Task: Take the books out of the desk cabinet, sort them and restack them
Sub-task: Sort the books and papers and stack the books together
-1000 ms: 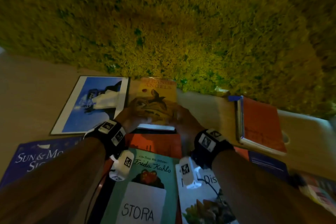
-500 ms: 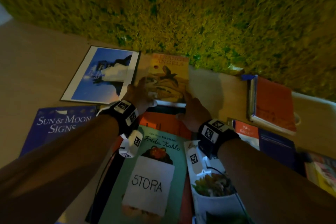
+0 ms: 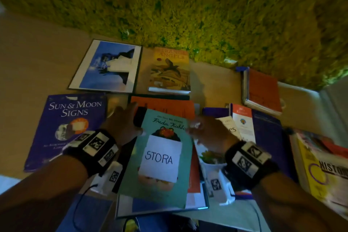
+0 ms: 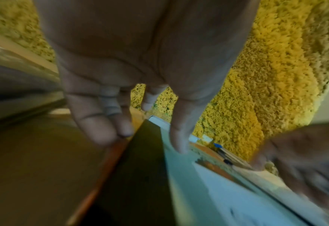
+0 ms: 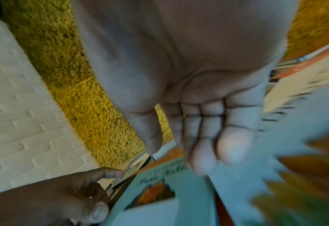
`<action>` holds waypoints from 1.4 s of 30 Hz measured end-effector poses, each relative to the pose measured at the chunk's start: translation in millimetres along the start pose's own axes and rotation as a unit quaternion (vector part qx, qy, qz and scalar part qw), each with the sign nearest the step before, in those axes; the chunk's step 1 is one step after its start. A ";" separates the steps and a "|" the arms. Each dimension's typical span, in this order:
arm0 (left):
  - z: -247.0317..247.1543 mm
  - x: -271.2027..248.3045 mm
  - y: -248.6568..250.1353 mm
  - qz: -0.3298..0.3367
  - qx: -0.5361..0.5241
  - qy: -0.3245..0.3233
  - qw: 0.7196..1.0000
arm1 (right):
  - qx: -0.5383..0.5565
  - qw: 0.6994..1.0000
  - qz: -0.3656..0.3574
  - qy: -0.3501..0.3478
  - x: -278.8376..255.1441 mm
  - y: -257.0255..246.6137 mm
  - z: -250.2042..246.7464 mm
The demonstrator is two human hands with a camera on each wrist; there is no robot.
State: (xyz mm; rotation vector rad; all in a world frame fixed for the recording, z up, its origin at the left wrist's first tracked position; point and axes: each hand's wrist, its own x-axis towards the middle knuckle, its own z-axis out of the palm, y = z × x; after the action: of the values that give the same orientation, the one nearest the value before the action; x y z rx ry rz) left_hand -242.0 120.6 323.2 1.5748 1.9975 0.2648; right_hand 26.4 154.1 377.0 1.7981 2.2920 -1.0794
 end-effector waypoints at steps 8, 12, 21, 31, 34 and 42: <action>6.3 -31.3 -20.0 -0.056 -0.076 0.002 0.995 | -0.009 0.999 0.033 0.018 -57.1 9.0 54.1; 4.6 -42.8 -16.4 -0.080 -0.084 -0.009 0.993 | -0.134 0.991 -0.017 0.024 -56.5 17.9 75.7; -7.3 -65.0 0.5 -0.108 -0.102 0.071 0.986 | -0.059 0.994 -0.082 0.039 -70.4 22.4 79.0; -18.9 -71.7 -5.8 -0.084 -0.300 0.178 0.933 | 0.169 0.985 -0.036 0.009 -67.4 17.1 70.1; -30.3 -68.5 -9.4 -0.074 -0.281 0.182 0.939 | 0.216 0.975 -0.039 0.013 -69.7 14.4 64.5; 17.3 -73.6 76.8 -0.052 -0.496 0.060 0.865 | 0.508 0.860 0.033 0.047 -85.3 64.7 11.7</action>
State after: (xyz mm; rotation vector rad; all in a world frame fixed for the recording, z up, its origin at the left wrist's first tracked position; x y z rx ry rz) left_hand -158.9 70.1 369.7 0.7786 1.5596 1.1531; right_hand 106.2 81.9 372.8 2.1527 1.7321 -2.5422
